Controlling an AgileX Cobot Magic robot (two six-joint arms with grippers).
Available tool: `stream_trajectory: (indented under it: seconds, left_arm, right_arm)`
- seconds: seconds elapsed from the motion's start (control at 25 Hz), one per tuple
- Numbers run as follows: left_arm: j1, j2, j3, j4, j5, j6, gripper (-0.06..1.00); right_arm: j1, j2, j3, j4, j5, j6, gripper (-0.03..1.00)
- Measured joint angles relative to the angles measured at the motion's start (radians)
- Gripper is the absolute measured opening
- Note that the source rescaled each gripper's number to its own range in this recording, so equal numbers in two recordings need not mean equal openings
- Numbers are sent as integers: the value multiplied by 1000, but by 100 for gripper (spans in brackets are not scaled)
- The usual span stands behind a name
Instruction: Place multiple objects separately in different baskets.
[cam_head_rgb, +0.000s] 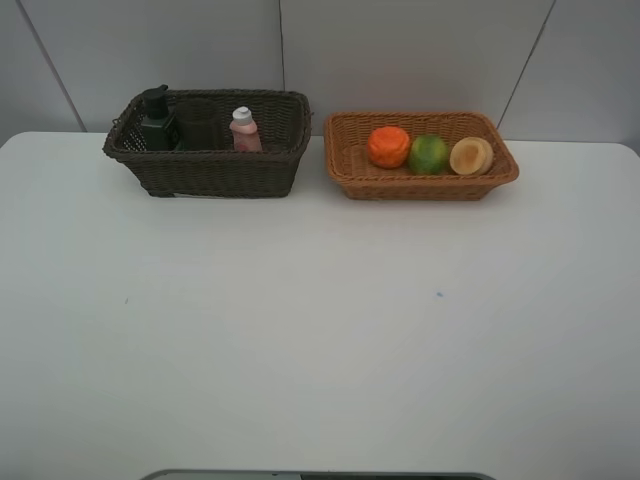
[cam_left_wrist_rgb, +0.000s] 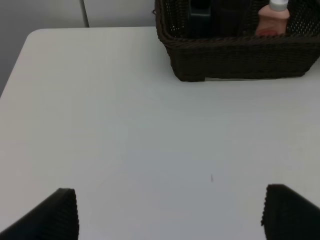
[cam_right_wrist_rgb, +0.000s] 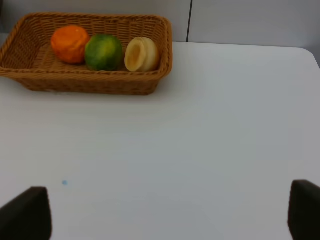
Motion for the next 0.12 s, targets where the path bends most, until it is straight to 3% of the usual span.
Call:
stream_trajectory:
  seconds: [0.12]
  left_arm:
    - [0,0,0,0,0,0,95]
  right_arm:
    - [0,0,0,0,0,0,100]
